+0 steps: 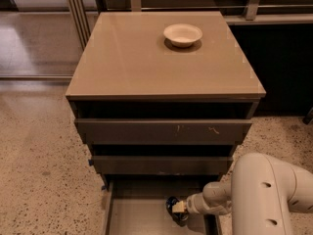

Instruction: Place pepsi can into bottom drawer

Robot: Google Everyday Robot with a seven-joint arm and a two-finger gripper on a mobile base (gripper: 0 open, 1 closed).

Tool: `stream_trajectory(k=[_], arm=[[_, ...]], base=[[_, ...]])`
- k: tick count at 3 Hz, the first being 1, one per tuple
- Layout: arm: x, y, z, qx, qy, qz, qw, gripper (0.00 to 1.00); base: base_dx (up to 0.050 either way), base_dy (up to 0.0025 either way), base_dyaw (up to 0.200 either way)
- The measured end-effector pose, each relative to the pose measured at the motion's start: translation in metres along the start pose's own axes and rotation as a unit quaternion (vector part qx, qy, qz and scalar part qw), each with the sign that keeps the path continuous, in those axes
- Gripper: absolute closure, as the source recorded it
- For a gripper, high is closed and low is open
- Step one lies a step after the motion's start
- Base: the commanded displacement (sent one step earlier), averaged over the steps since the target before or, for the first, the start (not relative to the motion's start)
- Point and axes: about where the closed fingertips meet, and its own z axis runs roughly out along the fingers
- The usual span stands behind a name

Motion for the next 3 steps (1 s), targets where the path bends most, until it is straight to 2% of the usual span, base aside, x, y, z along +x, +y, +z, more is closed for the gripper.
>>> stream_trajectory(k=[1, 2, 3], arm=[[0.0, 0.0, 0.0, 0.0, 0.0, 0.0, 1.0, 0.13], [0.0001, 0.0001, 0.0001, 0.0, 0.0, 0.0, 1.0, 0.0], [0.0001, 0.0001, 0.0001, 0.0, 0.0, 0.0, 1.0, 0.0]], base=[[0.0, 0.0, 0.0], [0.0, 0.0, 0.0], [0.0, 0.0, 0.0]])
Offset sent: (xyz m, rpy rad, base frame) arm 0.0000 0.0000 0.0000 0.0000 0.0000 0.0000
